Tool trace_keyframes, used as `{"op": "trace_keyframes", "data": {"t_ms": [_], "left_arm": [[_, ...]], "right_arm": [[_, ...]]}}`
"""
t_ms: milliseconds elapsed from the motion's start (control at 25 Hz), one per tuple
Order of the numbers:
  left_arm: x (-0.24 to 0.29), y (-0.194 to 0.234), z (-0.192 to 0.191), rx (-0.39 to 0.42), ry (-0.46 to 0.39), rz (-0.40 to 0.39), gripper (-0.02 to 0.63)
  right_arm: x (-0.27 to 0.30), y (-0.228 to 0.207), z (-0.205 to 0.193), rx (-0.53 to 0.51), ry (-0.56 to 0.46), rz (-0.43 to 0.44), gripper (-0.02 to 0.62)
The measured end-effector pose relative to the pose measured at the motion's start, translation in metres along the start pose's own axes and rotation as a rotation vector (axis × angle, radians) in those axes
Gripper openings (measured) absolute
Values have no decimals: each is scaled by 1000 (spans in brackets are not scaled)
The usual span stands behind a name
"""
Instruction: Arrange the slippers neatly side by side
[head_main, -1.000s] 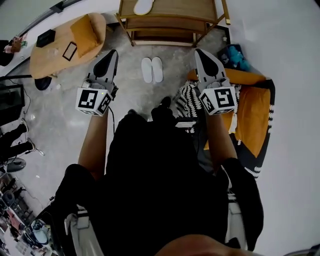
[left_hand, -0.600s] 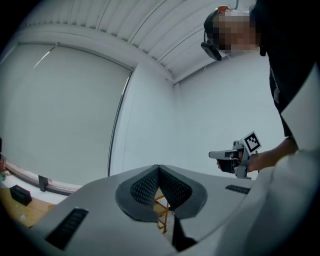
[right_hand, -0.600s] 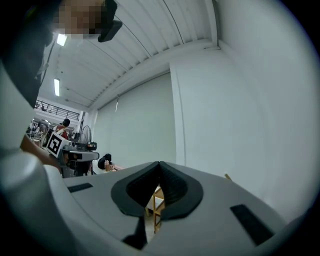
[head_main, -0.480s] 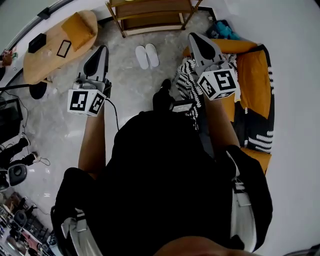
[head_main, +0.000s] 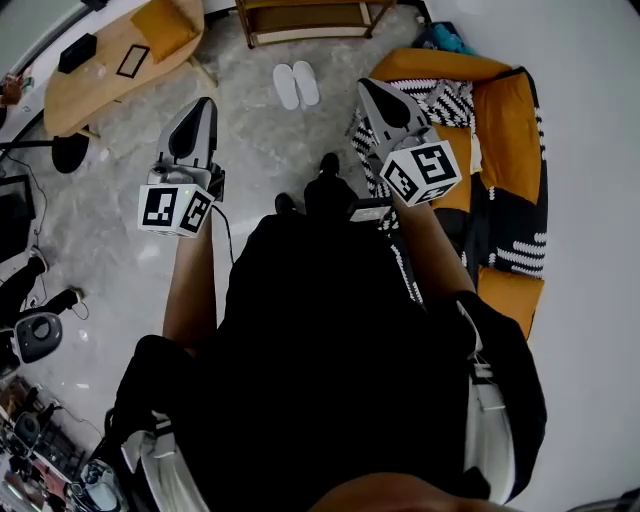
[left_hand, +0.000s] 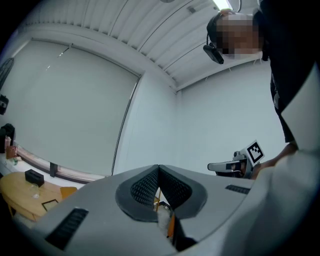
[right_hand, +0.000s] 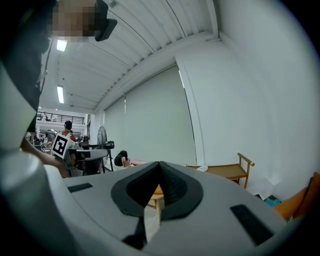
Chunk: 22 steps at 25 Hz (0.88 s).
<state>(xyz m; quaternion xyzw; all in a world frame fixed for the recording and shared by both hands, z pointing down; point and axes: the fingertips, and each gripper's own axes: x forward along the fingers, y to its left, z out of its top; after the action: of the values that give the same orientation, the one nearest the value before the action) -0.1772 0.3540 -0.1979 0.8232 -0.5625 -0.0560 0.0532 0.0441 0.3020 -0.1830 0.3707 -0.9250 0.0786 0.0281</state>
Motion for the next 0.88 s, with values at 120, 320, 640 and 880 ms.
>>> {"op": "trace_keyframes", "data": {"t_ms": [120,320,640,880], "left_arm": [[-13,-19,-5,-33,-3,-19,15],[-29,-56,6,-3,-6,-72,15],[-31,-126,-4,13,33,-90,15],[-40,-160,-25,11,70,-69,15]], "right_arm": [[-15,6,1,-16,-6,25,31],[-36,9,16,-39,-46,46,31],[-104,-1,15,-52,-51,104,31],[-136,3,-8,-32,-38,101,31]]}}
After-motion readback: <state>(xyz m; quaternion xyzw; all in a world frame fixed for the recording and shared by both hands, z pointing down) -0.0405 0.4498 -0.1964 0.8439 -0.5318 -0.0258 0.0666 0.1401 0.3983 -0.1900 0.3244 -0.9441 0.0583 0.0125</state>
